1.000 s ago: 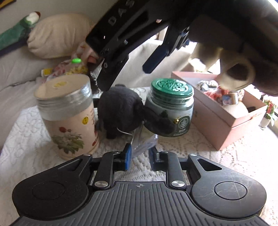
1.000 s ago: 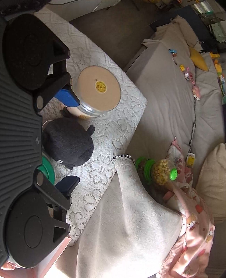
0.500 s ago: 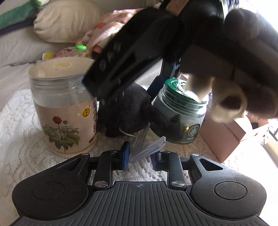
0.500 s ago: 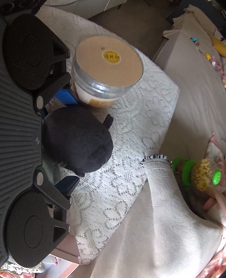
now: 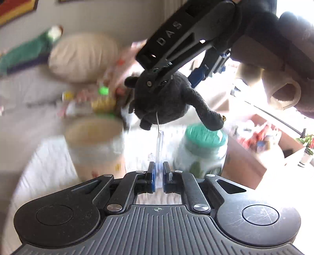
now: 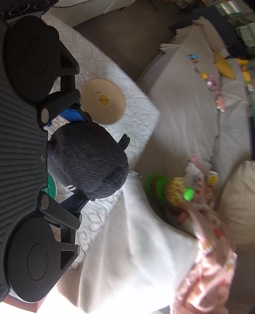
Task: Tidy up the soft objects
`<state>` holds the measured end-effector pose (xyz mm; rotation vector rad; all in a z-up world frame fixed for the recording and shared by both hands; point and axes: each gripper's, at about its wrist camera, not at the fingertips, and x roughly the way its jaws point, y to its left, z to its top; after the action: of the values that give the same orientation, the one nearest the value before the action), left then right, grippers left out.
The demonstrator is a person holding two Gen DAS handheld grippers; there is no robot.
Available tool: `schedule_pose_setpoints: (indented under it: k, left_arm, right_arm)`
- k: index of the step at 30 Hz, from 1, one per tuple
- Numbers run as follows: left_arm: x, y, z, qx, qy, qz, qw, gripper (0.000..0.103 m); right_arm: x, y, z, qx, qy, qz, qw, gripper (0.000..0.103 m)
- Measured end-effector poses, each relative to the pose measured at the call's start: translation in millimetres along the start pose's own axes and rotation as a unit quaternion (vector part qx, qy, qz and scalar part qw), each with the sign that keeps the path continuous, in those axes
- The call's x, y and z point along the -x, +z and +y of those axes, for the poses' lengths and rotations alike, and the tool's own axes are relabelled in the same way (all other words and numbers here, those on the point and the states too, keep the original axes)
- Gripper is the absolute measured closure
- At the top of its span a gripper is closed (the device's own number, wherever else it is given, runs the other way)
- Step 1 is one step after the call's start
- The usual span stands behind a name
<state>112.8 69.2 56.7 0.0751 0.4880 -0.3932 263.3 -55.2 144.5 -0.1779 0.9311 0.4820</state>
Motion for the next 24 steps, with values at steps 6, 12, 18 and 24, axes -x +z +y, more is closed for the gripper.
schedule_pose_setpoints:
  k: [6, 12, 18, 24]
  left_arm:
    - [17.7, 44.3, -8.0, -0.034, 0.031, -0.042, 0.9980, 0.094]
    - [30.3, 93.6, -21.7, -0.065, 0.054, -0.079, 0.9933, 0.094]
    - [27.5, 129.6, -56.1, -0.094, 0.036, -0.093, 0.9906, 0.094]
    - [6.6, 130.0, -114.3, -0.122, -0.020, -0.082, 0.9890, 0.094]
  right_arm:
    - [67.0, -2.4, -14.3, -0.019, -0.004, -0.078, 0.997, 0.028]
    - [126.1, -19.0, -36.5, -0.028, -0.016, -0.145, 0.989, 0.028]
    - [163.7, -48.5, -74.9, -0.061, -0.033, -0.170, 0.983, 0.028]
    - [181.2, -86.0, -117.5, -0.104, -0.072, -0.168, 0.978, 0.028]
